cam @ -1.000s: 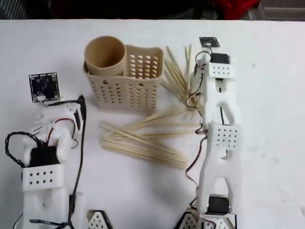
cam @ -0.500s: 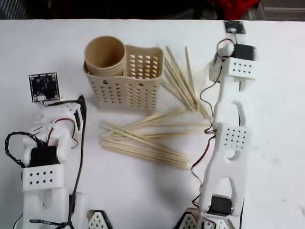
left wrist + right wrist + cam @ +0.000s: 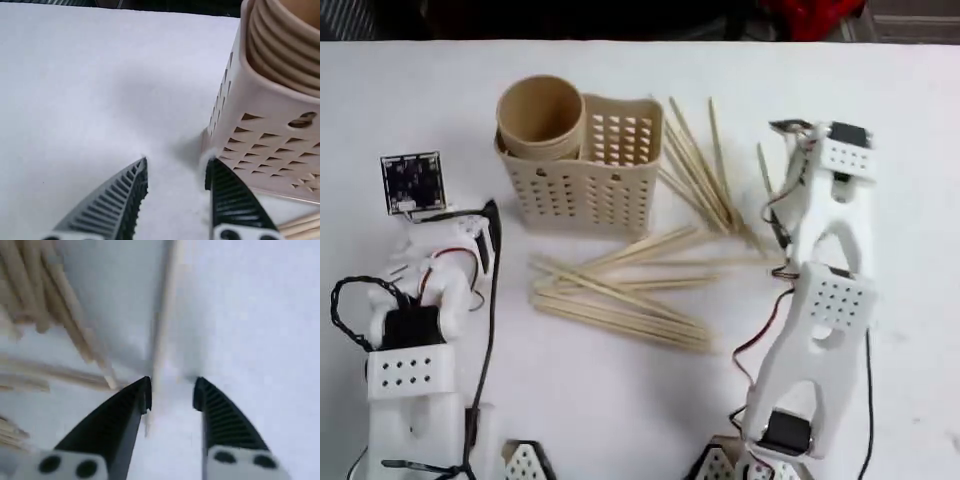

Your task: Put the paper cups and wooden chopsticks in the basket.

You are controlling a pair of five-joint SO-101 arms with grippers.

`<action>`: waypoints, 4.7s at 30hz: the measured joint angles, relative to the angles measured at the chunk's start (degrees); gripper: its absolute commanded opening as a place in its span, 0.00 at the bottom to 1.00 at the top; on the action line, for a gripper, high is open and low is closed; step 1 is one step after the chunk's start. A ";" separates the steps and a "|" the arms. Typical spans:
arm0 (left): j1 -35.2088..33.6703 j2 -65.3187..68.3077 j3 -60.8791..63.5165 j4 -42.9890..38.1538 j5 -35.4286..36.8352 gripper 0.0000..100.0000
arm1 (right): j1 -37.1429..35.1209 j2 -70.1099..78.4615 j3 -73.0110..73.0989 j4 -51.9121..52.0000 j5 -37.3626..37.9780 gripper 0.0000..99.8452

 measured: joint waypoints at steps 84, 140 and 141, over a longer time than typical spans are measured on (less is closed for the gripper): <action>1.05 0.00 1.05 0.00 0.00 0.20 | -23.12 -80.62 31.47 -21.19 -22.68 0.02; 1.05 0.00 1.05 0.00 0.00 0.20 | -16.79 -42.11 31.74 -24.18 -9.23 0.17; 1.05 0.00 1.05 0.00 0.00 0.20 | -16.79 -40.09 31.74 -25.76 -8.53 0.17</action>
